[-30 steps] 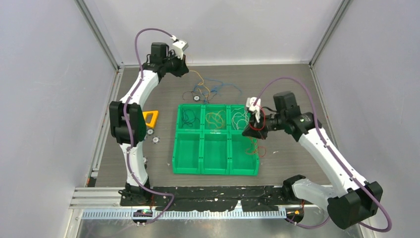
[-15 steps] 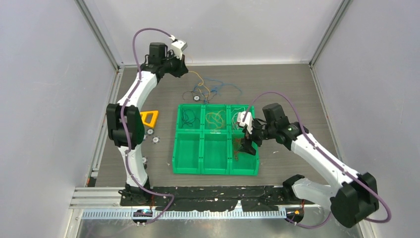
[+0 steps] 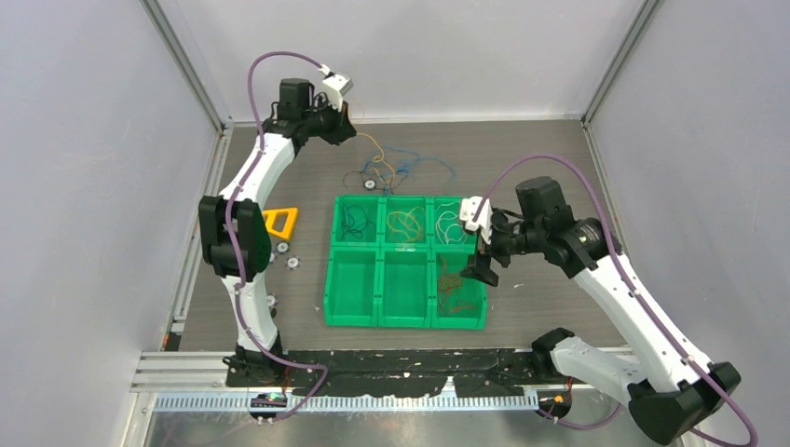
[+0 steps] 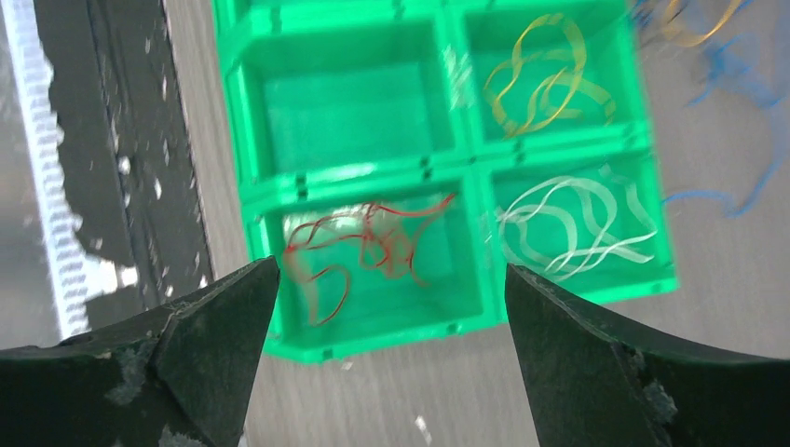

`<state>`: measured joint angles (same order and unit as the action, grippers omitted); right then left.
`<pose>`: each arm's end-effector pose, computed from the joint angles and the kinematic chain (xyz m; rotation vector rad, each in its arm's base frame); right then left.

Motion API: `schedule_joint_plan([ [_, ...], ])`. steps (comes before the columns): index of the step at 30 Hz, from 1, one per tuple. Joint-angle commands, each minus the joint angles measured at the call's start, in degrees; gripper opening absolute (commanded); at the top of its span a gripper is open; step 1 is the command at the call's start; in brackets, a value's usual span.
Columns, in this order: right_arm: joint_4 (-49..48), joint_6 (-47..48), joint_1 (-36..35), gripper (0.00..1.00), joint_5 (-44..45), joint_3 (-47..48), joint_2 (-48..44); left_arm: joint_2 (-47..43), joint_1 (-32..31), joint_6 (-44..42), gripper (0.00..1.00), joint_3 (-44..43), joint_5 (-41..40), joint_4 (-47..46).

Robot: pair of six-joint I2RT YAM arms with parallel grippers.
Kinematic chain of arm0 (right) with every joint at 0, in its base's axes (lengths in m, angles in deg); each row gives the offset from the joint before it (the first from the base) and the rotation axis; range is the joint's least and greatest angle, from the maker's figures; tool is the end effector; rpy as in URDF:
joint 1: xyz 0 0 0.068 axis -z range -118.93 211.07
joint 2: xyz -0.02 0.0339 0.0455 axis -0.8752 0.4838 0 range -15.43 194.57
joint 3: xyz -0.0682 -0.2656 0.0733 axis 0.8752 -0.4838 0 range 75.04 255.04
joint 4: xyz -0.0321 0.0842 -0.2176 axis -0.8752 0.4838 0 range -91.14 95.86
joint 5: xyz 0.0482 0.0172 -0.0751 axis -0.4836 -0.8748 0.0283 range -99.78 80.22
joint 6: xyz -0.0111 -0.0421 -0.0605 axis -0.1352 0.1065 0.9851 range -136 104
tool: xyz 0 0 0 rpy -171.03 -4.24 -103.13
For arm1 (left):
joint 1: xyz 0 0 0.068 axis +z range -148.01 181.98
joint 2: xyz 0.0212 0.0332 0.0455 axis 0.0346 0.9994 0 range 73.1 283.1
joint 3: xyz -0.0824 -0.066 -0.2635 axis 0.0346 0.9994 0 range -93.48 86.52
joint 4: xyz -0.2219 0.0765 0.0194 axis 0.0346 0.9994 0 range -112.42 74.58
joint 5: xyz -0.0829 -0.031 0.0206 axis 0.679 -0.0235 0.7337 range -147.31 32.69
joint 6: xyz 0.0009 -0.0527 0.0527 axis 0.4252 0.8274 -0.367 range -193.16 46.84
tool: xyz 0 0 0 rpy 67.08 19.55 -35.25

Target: Untangle the cables

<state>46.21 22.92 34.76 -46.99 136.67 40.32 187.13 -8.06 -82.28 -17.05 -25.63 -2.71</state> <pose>0.1335 0.1083 0.3410 -1.4445 1.6479 0.6177 0.4537 -0.1137 0.3206 0.6668 1.9525 -0.5870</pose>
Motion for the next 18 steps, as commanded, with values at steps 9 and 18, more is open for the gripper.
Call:
schedule_joint_plan([
  [9, 20.7, 14.4, 5.4, 0.87, 3.6, 2.8, 8.0, -7.8, -0.5, -6.0, 0.00, 5.2, 6.8, 3.1],
  [18, 3.3, -7.3, 5.4, 0.87, 1.9, 14.6, 18.4, -9.9, -0.5, -1.3, 0.00, -0.9, 10.4, 3.7],
])
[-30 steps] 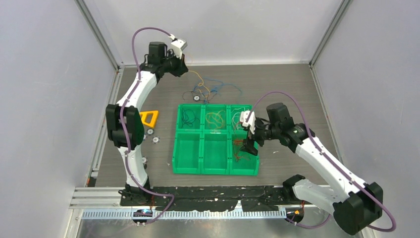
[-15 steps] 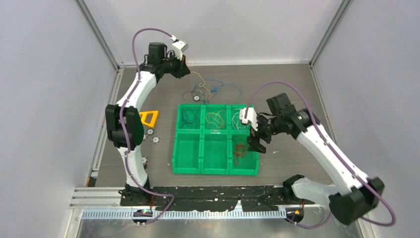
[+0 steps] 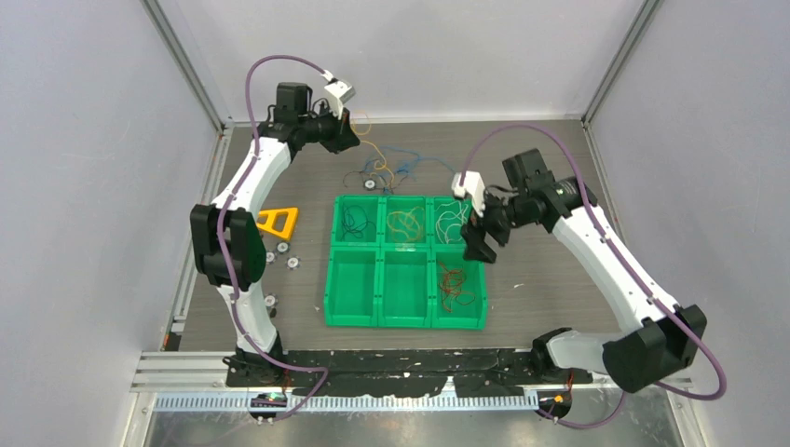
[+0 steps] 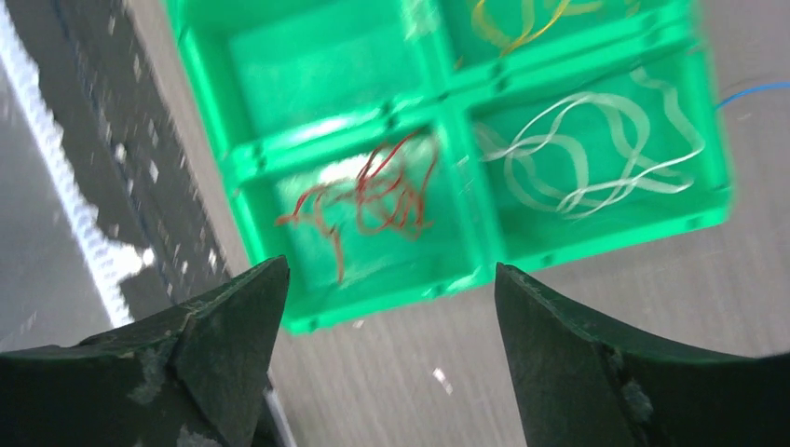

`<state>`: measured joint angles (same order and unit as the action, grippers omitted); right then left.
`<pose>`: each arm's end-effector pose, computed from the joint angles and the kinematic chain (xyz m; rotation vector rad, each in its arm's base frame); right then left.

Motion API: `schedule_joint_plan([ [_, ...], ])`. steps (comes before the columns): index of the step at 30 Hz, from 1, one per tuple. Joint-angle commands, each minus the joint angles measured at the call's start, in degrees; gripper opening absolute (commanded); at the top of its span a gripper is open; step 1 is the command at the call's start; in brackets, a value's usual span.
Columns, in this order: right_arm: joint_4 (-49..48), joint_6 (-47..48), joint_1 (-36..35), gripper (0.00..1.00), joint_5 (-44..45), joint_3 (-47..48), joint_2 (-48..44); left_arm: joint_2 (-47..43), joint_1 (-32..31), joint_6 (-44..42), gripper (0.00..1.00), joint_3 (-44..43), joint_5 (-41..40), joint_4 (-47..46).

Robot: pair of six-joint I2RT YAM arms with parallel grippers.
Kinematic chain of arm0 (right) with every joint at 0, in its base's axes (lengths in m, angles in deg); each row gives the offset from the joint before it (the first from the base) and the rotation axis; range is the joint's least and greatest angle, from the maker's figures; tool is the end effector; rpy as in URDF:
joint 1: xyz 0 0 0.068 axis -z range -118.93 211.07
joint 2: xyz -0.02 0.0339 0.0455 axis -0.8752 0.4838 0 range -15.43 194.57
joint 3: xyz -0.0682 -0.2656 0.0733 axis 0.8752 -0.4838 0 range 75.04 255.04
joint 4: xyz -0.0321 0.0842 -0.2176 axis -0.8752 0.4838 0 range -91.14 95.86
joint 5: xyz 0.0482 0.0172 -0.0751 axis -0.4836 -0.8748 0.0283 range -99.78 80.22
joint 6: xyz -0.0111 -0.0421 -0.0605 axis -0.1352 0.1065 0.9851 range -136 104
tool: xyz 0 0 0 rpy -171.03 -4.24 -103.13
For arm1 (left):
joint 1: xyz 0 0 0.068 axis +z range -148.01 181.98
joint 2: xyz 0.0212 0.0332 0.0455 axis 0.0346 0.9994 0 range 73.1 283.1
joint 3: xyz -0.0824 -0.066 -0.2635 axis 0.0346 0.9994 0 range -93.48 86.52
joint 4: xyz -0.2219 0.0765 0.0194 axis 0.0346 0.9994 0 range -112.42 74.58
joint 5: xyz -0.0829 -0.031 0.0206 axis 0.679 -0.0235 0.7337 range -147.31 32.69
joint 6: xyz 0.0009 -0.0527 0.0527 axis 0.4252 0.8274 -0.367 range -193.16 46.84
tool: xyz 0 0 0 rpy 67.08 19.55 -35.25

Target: Untangle the cables

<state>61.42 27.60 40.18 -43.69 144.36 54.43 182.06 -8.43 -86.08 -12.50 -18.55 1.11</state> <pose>0.1742 0.1039 0.3176 -1.4890 2.0190 0.6300 0.4219 -0.1173 0.3278 0.7949 1.9307 -0.6972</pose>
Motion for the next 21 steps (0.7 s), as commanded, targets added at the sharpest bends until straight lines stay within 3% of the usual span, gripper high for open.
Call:
schedule_joint_plan([
  [1, -17.0, -15.5, -0.1, 0.90, -1.1, 8.4, 5.4, -4.8, -0.1, 3.5, 0.00, -8.5, 3.8, 0.2],
  [5, -37.6, -24.3, -0.1, 0.99, 0.0, 10.9, 10.4, -3.7, -0.3, 11.4, 0.00, -17.9, 6.7, 0.3],
  [7, -48.1, -28.8, -0.2, 0.96, 0.7, 13.1, 14.6, -3.3, -0.5, 15.9, 0.00, -22.0, 7.9, -0.5],
  [11, -58.4, -35.0, -0.7, 0.95, 2.0, 24.5, 27.0, -3.9, -1.2, 24.9, 0.00, -26.0, 9.1, -5.8],
  [16, -76.2, -44.6, -2.2, 0.95, -0.6, 32.9, 39.7, -4.6, -2.8, 28.5, 0.00, -29.6, 8.1, -9.0],
  [21, -81.8, -46.1, -6.4, 0.95, -3.3, 38.9, 48.2, -4.6, -3.4, 30.3, 0.00, -31.7, 5.3, -10.3],
])
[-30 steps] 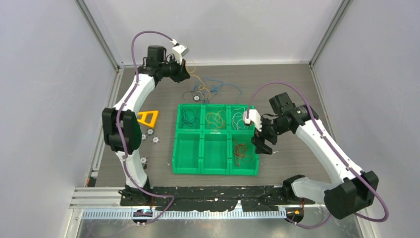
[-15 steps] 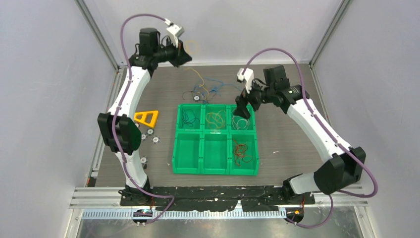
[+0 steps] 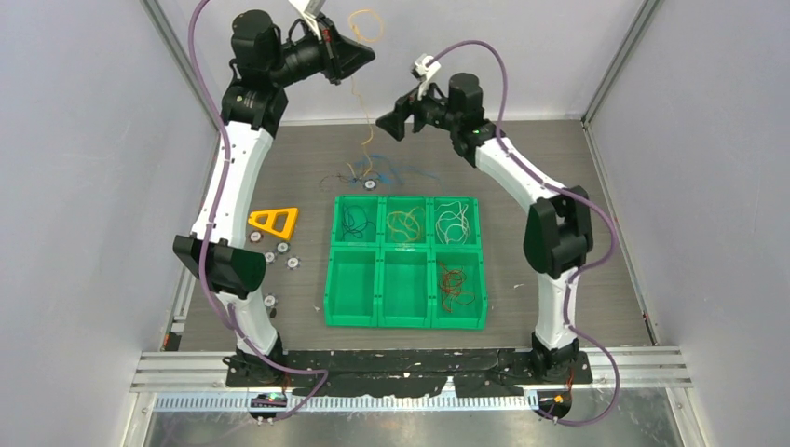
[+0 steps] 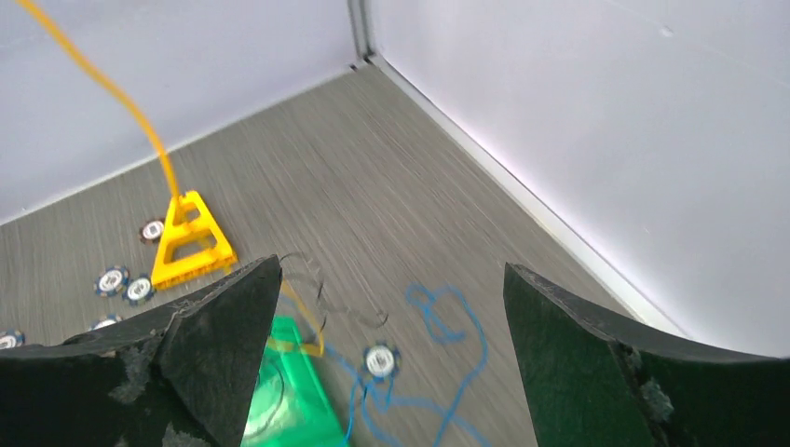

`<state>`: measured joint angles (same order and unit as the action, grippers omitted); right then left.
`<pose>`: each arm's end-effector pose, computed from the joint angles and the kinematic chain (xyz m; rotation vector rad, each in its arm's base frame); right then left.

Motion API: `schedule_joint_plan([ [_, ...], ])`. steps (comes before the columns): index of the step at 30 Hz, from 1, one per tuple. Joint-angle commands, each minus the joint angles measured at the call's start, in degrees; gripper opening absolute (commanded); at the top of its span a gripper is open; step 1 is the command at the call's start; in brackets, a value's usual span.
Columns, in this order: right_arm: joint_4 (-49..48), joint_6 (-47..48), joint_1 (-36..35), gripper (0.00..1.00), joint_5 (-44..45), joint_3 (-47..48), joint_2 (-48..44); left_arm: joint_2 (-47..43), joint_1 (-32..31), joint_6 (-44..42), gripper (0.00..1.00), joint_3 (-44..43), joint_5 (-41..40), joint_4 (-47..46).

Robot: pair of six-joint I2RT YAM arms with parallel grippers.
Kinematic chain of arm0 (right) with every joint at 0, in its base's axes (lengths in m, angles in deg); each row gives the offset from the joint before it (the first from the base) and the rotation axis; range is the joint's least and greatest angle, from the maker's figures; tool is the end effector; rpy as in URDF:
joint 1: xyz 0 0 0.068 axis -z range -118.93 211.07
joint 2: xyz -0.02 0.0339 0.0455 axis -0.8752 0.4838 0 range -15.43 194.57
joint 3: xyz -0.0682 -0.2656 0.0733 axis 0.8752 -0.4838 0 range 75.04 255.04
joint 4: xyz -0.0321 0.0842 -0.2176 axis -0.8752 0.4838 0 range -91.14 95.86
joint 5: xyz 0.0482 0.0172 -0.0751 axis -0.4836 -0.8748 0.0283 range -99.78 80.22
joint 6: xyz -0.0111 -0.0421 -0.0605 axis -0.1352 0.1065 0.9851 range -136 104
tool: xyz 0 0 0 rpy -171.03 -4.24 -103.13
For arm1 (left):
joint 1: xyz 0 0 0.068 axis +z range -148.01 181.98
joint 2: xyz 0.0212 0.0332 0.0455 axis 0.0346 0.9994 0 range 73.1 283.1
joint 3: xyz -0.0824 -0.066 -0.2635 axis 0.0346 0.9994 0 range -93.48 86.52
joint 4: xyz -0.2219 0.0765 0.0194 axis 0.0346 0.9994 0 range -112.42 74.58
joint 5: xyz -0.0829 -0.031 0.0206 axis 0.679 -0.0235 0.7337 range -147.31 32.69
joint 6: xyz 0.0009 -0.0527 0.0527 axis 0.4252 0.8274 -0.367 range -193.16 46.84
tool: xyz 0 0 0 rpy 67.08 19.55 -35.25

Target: Untangle the cables

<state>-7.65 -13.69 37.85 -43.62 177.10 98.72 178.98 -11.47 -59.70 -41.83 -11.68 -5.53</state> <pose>0.4301 0.2224 0.3656 -0.8072 1.5065 0.7641 0.3692 -0.1343 0.5282 0.6649 1.4337 -0.9542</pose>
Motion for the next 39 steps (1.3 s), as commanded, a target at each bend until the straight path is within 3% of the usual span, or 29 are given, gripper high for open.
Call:
schedule_joint_plan([
  [1, -14.1, -5.3, -4.5, 0.95, -3.5, 7.1, 4.7, -1.4, -0.4, 4.2, 0.00, -2.6, -2.1, -4.0],
  [10, -13.6, -2.8, -6.0, 0.96, 1.1, 6.0, 6.8, -1.9, -0.3, 3.1, 0.00, -2.4, -5.7, -3.1],
  [13, -6.6, -2.6, -3.4, 0.95, 1.2, 5.9, 4.7, -3.0, -0.2, 1.4, 0.00, 0.0, -9.2, -2.6],
  [16, 1.1, -2.6, 1.1, 0.95, 0.7, 6.7, 1.9, -3.2, -0.2, 0.3, 0.00, 0.4, -18.1, 0.1],
  [19, 11.1, -3.0, 4.6, 0.95, -4.0, 9.2, 0.7, -1.6, -0.2, 0.7, 0.00, -2.9, -23.9, 3.7],
  [21, 12.8, -3.9, 5.7, 0.95, -7.9, 9.4, -0.7, -1.0, -0.2, 2.9, 0.00, -3.6, -23.9, 3.3],
  [23, 9.7, -5.3, 4.8, 0.95, -9.8, 6.9, -2.6, -1.2, -0.4, 5.2, 0.00, -2.6, -22.4, 0.0],
  [28, -9.3, -9.6, -0.5, 0.95, -6.4, -0.9, -4.3, 0.5, -1.8, 8.3, 0.00, -4.3, -23.1, -3.0],
  [34, -16.1, -12.8, -6.4, 0.95, 1.6, 6.2, 3.9, 1.8, -2.6, 10.5, 0.00, -6.6, -25.7, -2.9],
  [39, -15.9, -10.7, -9.0, 0.98, 6.2, 9.7, 10.0, 1.0, -2.8, 11.8, 0.00, -6.5, -24.2, -5.0],
])
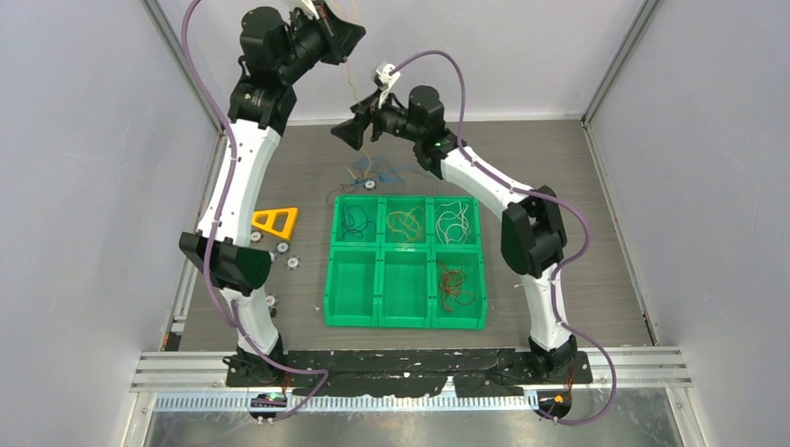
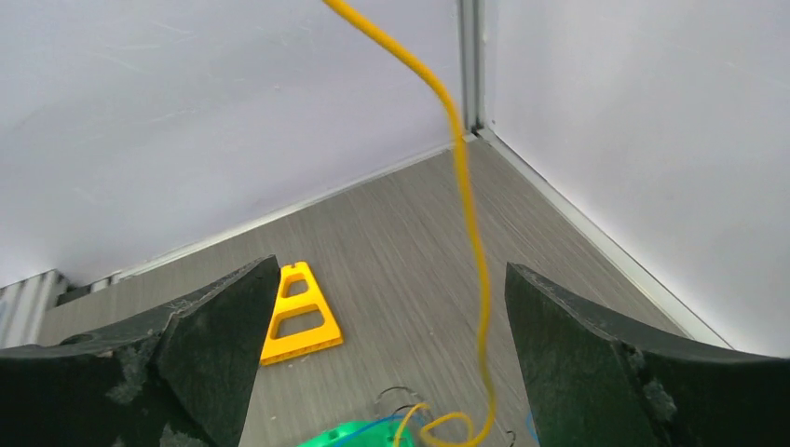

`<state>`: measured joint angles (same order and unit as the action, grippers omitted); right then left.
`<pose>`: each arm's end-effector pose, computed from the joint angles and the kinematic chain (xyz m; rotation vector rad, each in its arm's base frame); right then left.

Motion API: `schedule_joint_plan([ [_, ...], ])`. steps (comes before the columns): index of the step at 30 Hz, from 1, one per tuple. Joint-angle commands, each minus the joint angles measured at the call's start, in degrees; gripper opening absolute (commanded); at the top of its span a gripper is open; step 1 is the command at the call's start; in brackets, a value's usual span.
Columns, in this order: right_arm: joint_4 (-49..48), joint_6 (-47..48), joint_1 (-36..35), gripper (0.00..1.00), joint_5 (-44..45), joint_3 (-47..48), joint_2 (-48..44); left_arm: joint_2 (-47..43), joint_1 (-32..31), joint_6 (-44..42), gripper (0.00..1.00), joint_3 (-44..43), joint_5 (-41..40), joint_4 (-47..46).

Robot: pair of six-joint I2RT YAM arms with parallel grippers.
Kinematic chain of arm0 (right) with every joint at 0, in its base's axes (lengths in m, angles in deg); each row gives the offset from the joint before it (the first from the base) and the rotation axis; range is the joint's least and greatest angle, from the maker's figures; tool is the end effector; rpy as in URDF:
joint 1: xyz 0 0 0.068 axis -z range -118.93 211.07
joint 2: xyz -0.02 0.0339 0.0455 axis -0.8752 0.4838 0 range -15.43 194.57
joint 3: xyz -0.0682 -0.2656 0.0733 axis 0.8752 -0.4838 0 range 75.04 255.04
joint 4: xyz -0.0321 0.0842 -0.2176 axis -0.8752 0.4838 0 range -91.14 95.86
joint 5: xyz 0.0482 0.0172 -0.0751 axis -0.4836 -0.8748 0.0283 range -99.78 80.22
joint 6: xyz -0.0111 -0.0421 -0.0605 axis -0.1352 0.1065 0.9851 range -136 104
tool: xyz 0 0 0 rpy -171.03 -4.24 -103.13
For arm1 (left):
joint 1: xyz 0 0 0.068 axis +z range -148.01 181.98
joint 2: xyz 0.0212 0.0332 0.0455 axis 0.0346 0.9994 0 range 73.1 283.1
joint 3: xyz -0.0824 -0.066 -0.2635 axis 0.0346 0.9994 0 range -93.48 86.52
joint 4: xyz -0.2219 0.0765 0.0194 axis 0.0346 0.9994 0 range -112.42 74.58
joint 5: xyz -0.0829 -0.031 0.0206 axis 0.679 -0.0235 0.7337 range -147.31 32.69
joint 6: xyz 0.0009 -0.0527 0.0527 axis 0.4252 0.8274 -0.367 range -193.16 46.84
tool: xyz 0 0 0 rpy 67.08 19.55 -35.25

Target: Untangle the cables

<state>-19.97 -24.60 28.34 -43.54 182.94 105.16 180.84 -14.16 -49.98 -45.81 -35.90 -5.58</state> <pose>0.4106 0.3053 0.3748 -0.8002 1.3465 1.0043 0.3851 -0.1352 0.5384 0.2267 1.4814 -0.8250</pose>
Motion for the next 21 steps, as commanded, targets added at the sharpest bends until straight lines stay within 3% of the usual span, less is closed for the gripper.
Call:
schedule_joint_plan([
  [1, -2.2, 0.6, 0.3, 1.00, 7.9, 5.1, 5.0, -1.3, -0.1, 2.5, 0.00, -2.5, 0.9, -5.9],
  [11, 10.1, 13.8, 1.4, 0.53, 21.9, 7.6, 8.9, -4.5, 0.8, 4.2, 0.00, -7.4, 5.3, -13.7],
  [14, 13.9, 19.4, 2.3, 0.50, 26.3, 8.1, 9.3, -4.5, 1.7, 4.4, 0.00, -11.3, 4.0, -14.7],
  [21, 23.2, 28.2, 8.5, 0.48, 26.9, 10.4, 12.6, -6.4, 4.1, 4.7, 0.00, -12.0, 1.2, -17.2],
])
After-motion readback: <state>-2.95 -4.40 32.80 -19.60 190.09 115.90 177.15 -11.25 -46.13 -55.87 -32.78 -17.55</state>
